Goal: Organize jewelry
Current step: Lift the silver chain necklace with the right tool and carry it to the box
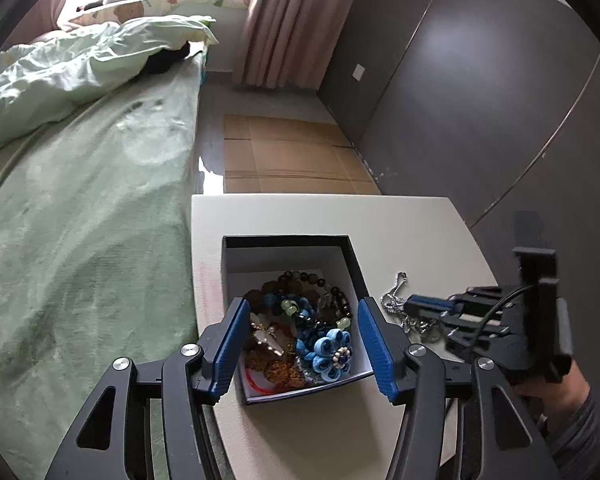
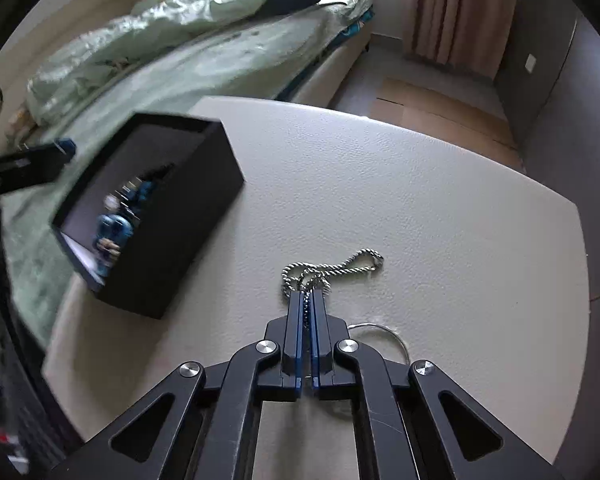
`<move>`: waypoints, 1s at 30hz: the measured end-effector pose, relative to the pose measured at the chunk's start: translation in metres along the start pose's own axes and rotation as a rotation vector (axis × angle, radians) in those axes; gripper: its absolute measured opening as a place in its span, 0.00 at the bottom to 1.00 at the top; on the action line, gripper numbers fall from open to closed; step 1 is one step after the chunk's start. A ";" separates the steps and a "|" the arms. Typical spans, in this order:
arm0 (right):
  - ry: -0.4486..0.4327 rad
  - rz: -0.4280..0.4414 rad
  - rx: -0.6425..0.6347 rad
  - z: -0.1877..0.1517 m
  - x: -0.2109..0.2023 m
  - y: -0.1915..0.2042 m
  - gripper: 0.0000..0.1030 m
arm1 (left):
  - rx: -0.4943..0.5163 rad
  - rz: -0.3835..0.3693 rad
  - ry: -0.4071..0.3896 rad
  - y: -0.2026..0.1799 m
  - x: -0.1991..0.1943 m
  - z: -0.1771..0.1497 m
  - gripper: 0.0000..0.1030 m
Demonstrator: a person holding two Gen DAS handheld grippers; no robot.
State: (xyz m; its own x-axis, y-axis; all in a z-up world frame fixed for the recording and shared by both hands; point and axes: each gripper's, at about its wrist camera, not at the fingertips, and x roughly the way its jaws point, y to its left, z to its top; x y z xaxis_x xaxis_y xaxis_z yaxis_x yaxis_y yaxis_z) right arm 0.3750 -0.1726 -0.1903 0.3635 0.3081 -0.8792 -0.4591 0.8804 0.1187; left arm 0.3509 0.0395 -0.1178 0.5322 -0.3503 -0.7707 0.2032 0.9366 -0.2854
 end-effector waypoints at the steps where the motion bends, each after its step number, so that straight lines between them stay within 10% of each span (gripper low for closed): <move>1: -0.006 0.003 0.000 0.001 -0.003 0.001 0.03 | -0.002 -0.001 0.000 0.001 -0.001 0.000 0.56; 16: -0.211 -0.006 -0.023 0.040 -0.122 0.023 0.03 | -0.027 -0.018 -0.030 0.006 -0.025 -0.012 0.56; 22: -0.327 -0.041 -0.052 0.057 -0.183 0.037 0.03 | -0.022 -0.036 -0.054 0.003 -0.037 -0.017 0.76; 30: -0.445 -0.050 -0.103 0.074 -0.243 0.068 0.03 | -0.048 -0.027 -0.083 0.010 -0.053 -0.016 0.76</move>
State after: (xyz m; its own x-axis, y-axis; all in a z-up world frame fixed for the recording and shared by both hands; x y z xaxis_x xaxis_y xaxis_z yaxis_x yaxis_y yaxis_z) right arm 0.3153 -0.1608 0.0653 0.6897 0.4106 -0.5965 -0.5022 0.8646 0.0145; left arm 0.3120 0.0672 -0.0889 0.5937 -0.3730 -0.7130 0.1801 0.9252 -0.3340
